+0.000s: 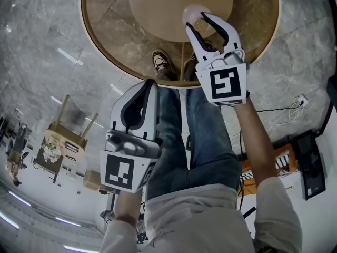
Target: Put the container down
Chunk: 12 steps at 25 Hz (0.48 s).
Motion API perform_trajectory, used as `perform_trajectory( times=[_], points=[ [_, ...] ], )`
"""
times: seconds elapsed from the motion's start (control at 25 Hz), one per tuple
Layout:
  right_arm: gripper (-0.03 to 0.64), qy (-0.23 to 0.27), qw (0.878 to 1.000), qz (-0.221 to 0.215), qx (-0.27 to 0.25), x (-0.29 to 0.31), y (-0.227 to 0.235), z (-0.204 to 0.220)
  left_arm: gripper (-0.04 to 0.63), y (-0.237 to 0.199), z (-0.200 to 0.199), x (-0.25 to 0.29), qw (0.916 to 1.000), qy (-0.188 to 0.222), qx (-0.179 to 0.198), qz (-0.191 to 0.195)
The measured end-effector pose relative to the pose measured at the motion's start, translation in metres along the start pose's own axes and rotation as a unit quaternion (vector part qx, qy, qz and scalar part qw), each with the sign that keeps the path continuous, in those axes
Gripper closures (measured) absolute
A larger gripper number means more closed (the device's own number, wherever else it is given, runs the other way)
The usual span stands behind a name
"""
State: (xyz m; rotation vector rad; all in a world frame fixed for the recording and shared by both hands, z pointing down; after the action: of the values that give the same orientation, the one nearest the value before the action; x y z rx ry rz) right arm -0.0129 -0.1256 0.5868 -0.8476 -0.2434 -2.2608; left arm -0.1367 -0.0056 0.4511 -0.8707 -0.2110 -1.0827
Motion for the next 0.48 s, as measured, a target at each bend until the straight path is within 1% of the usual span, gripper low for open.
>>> perform_trajectory(
  times=[0.12, 0.28, 0.48],
  points=[
    [0.460, 0.003, 1.000, 0.004, 0.002, -0.002, 0.000, -0.001, 0.577, 0.000, 0.003, -0.006, 0.9999, -0.013, 0.004, -0.001],
    [0.459, 0.001, 1.000, 0.018, 0.013, -0.009, 0.001, -0.002, 0.577, 0.002, -0.001, -0.011, 0.9999, 0.005, 0.004, 0.011],
    [0.459, -0.010, 0.999, 0.029, 0.030, -0.018, 0.001, -0.001, 0.577, 0.001, -0.001, -0.023, 0.9999, 0.005, 0.014, 0.008]
  ],
)
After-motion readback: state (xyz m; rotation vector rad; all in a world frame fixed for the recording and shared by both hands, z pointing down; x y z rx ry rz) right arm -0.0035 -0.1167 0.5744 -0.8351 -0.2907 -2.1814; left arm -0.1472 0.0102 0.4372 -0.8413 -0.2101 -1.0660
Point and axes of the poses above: the fingertips, and each gripper's own axes: x forward along the fingers, y to its right, z out of its underside, the point moved 8 cm from there along -x, backward along the fingers, and after that the axes turned 14 degrees about z, right-handed, at the moved point
